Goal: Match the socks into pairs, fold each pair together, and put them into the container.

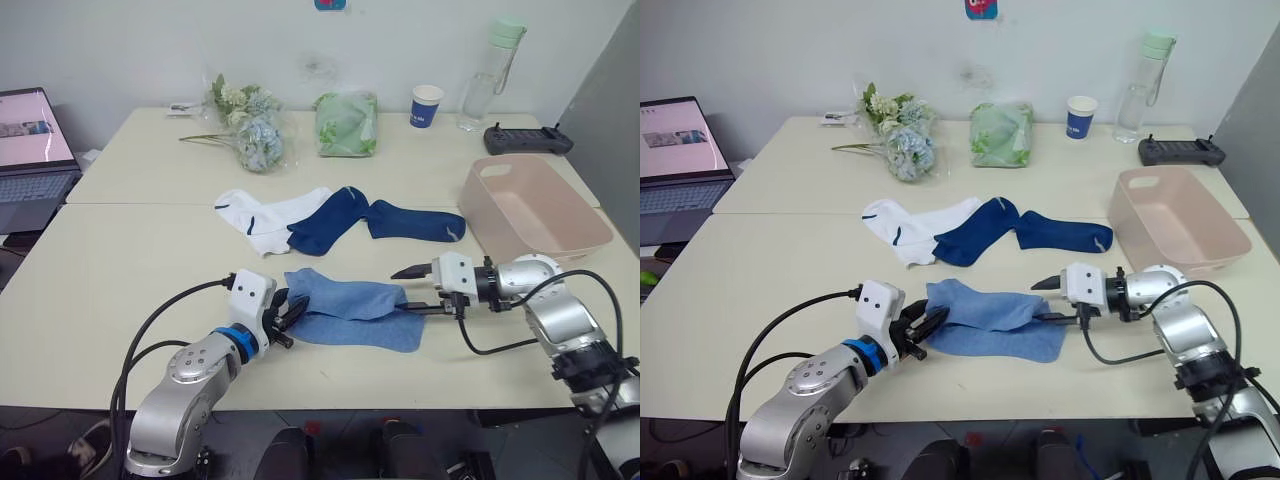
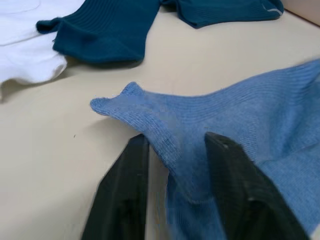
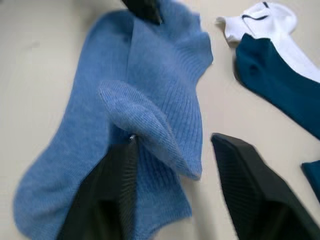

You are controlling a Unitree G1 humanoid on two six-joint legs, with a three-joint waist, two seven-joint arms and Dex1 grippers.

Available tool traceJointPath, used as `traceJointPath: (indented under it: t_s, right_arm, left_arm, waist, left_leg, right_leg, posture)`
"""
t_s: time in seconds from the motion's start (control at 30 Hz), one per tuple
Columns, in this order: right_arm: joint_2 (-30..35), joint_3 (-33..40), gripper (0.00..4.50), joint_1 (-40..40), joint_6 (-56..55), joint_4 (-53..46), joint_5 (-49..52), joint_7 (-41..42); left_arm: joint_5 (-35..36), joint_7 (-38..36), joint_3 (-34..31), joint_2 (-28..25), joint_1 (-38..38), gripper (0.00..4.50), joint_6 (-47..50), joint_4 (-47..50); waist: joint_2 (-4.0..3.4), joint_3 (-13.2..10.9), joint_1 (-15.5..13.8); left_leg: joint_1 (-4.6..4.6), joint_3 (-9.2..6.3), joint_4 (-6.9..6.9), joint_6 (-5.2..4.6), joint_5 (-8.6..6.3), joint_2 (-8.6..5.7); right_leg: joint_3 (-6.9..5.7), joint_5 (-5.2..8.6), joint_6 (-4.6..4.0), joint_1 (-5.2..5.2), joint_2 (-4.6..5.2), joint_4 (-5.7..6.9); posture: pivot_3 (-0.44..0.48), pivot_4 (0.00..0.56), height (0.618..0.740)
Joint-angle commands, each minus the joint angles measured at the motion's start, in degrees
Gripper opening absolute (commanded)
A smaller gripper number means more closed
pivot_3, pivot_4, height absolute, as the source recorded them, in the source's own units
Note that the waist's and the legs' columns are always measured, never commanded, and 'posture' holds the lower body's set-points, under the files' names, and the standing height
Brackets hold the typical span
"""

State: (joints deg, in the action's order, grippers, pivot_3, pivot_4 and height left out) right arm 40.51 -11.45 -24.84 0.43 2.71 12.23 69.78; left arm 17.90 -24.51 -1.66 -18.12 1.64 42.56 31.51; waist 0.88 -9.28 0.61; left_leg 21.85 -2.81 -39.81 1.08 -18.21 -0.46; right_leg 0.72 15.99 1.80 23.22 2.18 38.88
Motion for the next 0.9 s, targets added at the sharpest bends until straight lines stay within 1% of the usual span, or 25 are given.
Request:
traceJointPath:
  t_s: [0.03, 0.13, 0.2, 0.27, 0.33, 0.4, 0.53, 0.63, 0.77, 0.87, 0.9]
  right_arm:
    - [3.30, 6.81, 3.43, 5.10, 13.98, -9.46, 7.12, -3.20]
    - [3.89, 10.52, 3.43, 10.49, 25.34, -15.51, 9.78, -9.91]
    - [2.72, 12.14, 3.43, 13.19, 32.95, -19.75, 11.81, -14.83]
    - [-0.64, 13.67, 3.43, 14.47, 40.64, -23.86, 14.41, -21.40]
    - [-3.38, 13.79, 3.43, 14.96, 46.14, -27.58, 16.11, -25.84]
    - [-4.80, 12.92, 3.43, 14.90, 50.05, -30.13, 16.43, -28.91]
    - [-5.49, 10.62, 3.43, 14.53, 55.08, -32.89, 16.47, -32.49]
    - [-5.12, 8.53, 3.43, 14.54, 57.49, -33.98, 16.24, -34.08]
    - [-4.84, 6.91, 3.43, 14.46, 58.22, -34.06, 16.22, -34.47]
    - [-5.38, 6.71, 2.80, 13.49, 57.94, -33.66, 16.67, -34.47]
    - [-5.44, 6.68, 2.52, 13.23, 57.88, -33.57, 16.80, -34.46]
  left_arm:
    - [4.16, -3.46, -5.44, -3.01, -1.29, 2.96, -1.37, 0.54]
    - [7.26, -7.83, -8.44, -6.89, -3.29, 3.90, -1.31, -2.70]
    - [7.96, -9.86, -9.21, -9.21, -5.68, 3.90, -1.69, -6.61]
    - [7.36, -11.34, -8.19, -10.73, -9.05, 3.90, -2.95, -11.30]
    - [5.49, -11.63, -5.99, -10.89, -13.31, 3.90, -4.87, -16.89]
    - [3.62, -12.06, -3.62, -10.62, -16.68, 3.90, -6.96, -21.61]
    - [0.48, -14.18, 1.54, -11.36, -19.72, 3.90, -9.29, -26.27]
    - [-1.50, -15.79, 4.62, -12.02, -20.41, 3.90, -9.94, -28.52]
    - [-2.48, -16.36, 5.64, -11.98, -20.78, 3.90, -10.12, -29.78]
    - [-2.36, -16.60, 5.45, -11.64, -20.68, 3.28, -10.40, -29.50]
    - [-2.27, -16.67, 5.38, -11.58, -20.63, 3.02, -10.33, -29.35]
  waist:
    - [0.00, 0.00, -0.49]
    - [-0.01, 0.01, -0.64]
    - [-0.02, 0.01, -0.55]
    - [-0.02, 0.02, -0.47]
    - [-0.03, 0.02, -0.46]
    - [-0.03, 0.02, -0.50]
    - [-0.02, 0.02, -0.46]
    - [-0.03, 0.02, -0.38]
    - [-0.03, 0.02, -0.37]
    - [-0.02, 0.02, -0.36]
    - [-0.02, 0.02, -0.36]
  left_leg:
    - [0.01, -0.01, 0.00, 0.00, 0.00, 0.00]
    - [0.01, 0.00, 0.02, -0.02, -0.01, 0.00]
    - [-0.01, -0.01, 0.02, -0.02, -0.01, 0.00]
    - [-0.03, 0.03, 0.03, -0.02, -0.01, 0.00]
    - [-0.03, 0.01, 0.03, -0.02, -0.01, 0.00]
    - [-0.02, -0.01, 0.02, -0.02, -0.01, -0.02]
    - [0.01, 0.03, 0.03, -0.01, 0.00, -0.08]
    - [0.01, 0.03, 0.05, -0.01, 0.00, -0.06]
    - [0.00, 0.01, 0.04, -0.03, -0.01, -0.05]
    - [0.00, 0.02, 0.03, -0.03, -0.01, -0.05]
    - [0.00, 0.02, 0.03, -0.03, -0.01, -0.05]
  right_leg:
    - [-0.01, 0.00, 0.00, 0.00, 0.00, -0.01]
    - [-0.01, 0.00, -0.01, 0.00, 0.01, -0.02]
    - [-0.02, 0.00, -0.01, -0.01, 0.00, 0.00]
    - [0.01, 0.00, -0.01, -0.01, -0.02, 0.02]
    - [0.01, 0.00, -0.01, 0.00, -0.05, 0.04]
    - [-0.03, 0.00, 0.00, 0.00, -0.06, 0.04]
    - [0.02, 0.01, 0.01, 0.00, -0.04, -0.07]
    - [0.02, 0.00, 0.01, 0.03, -0.05, -0.03]
    - [0.00, 0.01, 0.01, 0.03, -0.07, 0.00]
    - [0.01, 0.01, 0.01, 0.03, -0.07, 0.00]
    - [0.01, 0.01, 0.01, 0.03, -0.07, 0.00]
  posture:
    - [0.000, 0.150, 0.740]
    - [0.000, 0.150, 0.740]
    - [0.000, 0.150, 0.740]
    - [0.000, 0.150, 0.740]
    - [0.000, 0.150, 0.740]
    - [0.000, 0.150, 0.740]
    - [0.000, 0.150, 0.740]
    - [0.000, 0.150, 0.740]
    - [0.000, 0.150, 0.740]
    - [0.000, 0.150, 0.740]
    - [0.000, 0.150, 0.740]
